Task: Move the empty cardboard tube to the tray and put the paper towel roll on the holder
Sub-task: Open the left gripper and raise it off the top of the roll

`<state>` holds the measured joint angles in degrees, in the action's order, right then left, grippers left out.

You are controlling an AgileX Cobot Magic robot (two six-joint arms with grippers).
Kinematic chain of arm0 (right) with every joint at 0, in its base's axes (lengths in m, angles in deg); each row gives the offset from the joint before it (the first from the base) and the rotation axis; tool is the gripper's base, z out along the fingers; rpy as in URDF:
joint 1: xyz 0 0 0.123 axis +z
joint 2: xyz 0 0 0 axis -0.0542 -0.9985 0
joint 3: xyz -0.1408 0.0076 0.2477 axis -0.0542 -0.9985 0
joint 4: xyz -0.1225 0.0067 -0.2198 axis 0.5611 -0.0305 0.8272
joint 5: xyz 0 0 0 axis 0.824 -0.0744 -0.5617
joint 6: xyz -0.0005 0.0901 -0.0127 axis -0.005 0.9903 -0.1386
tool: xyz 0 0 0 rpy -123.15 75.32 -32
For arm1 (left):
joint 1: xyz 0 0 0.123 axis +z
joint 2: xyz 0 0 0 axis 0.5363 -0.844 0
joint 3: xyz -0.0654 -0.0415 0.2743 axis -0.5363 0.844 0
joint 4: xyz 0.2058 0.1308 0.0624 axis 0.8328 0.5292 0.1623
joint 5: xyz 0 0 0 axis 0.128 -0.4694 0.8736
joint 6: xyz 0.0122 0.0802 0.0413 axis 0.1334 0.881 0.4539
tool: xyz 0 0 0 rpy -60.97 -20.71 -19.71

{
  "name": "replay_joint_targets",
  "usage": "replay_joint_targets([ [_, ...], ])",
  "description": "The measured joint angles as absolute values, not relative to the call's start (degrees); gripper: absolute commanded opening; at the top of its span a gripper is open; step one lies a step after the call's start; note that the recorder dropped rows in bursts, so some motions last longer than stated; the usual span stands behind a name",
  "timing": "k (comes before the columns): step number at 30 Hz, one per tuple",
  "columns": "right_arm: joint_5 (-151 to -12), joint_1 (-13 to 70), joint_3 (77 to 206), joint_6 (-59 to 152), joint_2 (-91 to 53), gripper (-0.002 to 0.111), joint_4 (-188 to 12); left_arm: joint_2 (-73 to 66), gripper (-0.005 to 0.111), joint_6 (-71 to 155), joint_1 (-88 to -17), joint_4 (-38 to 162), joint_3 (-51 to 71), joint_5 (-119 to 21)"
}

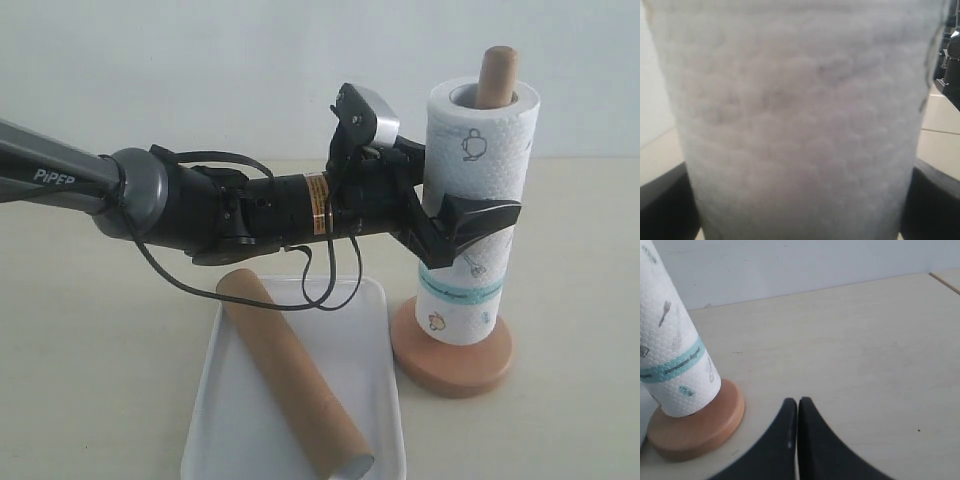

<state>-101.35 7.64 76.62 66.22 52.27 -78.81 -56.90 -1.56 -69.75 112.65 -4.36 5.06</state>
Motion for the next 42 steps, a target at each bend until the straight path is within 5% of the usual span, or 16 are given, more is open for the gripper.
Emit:
replay_joint_targets([
  [7, -101.3, 7.6, 76.6, 66.2, 52.3, 0.0, -78.8, -56.9, 0.105, -3.5, -69.8, 112.2, -4.5, 4.8],
  [42, -101.3, 7.6, 76.6, 66.2, 52.3, 0.0, -78.8, -41.7, 0.105, -18.6, -69.8, 123.7, -4.5, 4.2],
])
